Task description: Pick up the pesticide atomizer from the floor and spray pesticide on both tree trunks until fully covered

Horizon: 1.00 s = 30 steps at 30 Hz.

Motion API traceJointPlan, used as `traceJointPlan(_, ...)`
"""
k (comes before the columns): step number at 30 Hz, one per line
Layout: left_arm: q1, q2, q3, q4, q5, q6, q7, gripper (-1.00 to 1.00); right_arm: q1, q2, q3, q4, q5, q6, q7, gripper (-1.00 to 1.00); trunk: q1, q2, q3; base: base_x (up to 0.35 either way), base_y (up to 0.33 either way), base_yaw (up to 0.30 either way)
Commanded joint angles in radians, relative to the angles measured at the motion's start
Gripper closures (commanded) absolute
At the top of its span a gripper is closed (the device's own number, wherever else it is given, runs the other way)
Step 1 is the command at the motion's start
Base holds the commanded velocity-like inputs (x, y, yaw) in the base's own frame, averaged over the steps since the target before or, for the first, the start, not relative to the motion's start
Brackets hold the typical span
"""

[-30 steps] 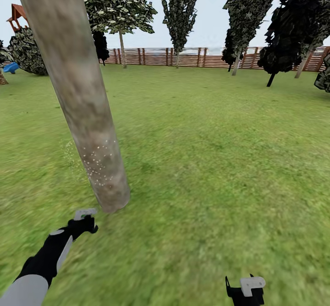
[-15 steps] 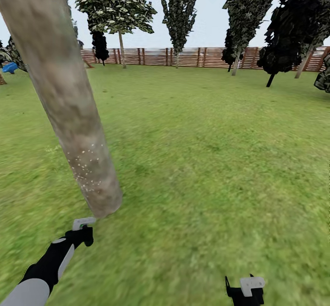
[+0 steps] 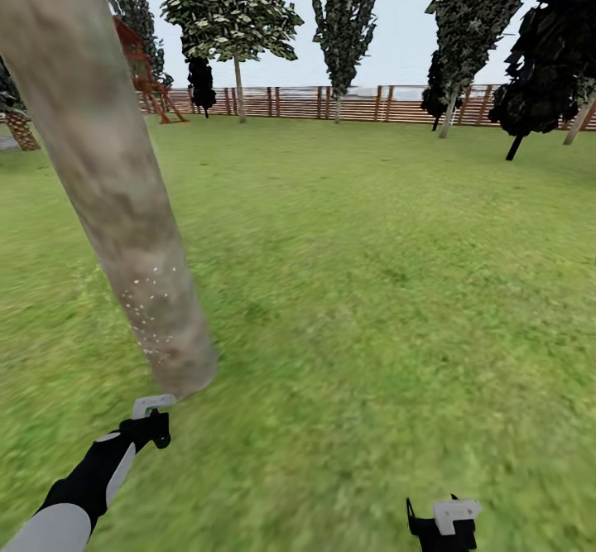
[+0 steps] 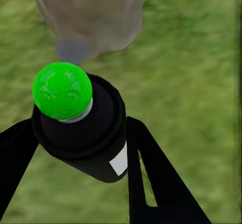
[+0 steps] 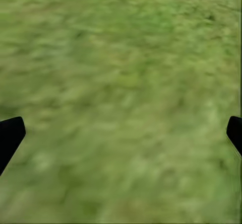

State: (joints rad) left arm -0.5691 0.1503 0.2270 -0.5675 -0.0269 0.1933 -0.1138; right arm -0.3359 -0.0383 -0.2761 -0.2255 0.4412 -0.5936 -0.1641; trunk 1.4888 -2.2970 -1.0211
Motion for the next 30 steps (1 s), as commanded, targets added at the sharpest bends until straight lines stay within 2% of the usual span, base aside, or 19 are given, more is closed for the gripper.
traceJointPlan(1,0.0,0.0,0.0,0.0,0.0,0.0,0.0,1.0,0.0,0.0,0.0,0.0,0.0,0.0,0.0,-1.0,0.0,0.0,0.0,0.088,-0.247,0.001)
traceJointPlan(4,0.0,0.0,0.0,0.0,0.002,0.0,0.0,1.0,0.001,0.0,0.0,0.0,0.0,0.0,0.0,-1.0,0.0,0.0,0.0,0.024,-0.265,0.0)
traceJointPlan(8,0.0,0.0,-0.001,-0.001,0.034,-0.001,-0.001,1.0,0.0,0.0,0.0,0.0,0.0,0.0,0.0,-1.0,0.0,0.0,0.0,0.002,-0.272,0.0)
traceJointPlan(14,0.0,0.0,-0.002,-0.003,0.039,0.0,-0.001,1.0,0.0,0.0,0.0,0.0,0.0,0.0,0.0,-1.0,0.0,0.0,0.0,0.075,-0.26,0.044)
traceJointPlan(30,0.0,-0.001,-0.001,0.0,0.039,0.0,0.0,1.0,0.0,0.0,0.0,0.0,0.0,0.0,0.0,-1.0,0.0,0.0,0.0,0.238,-0.198,0.268)
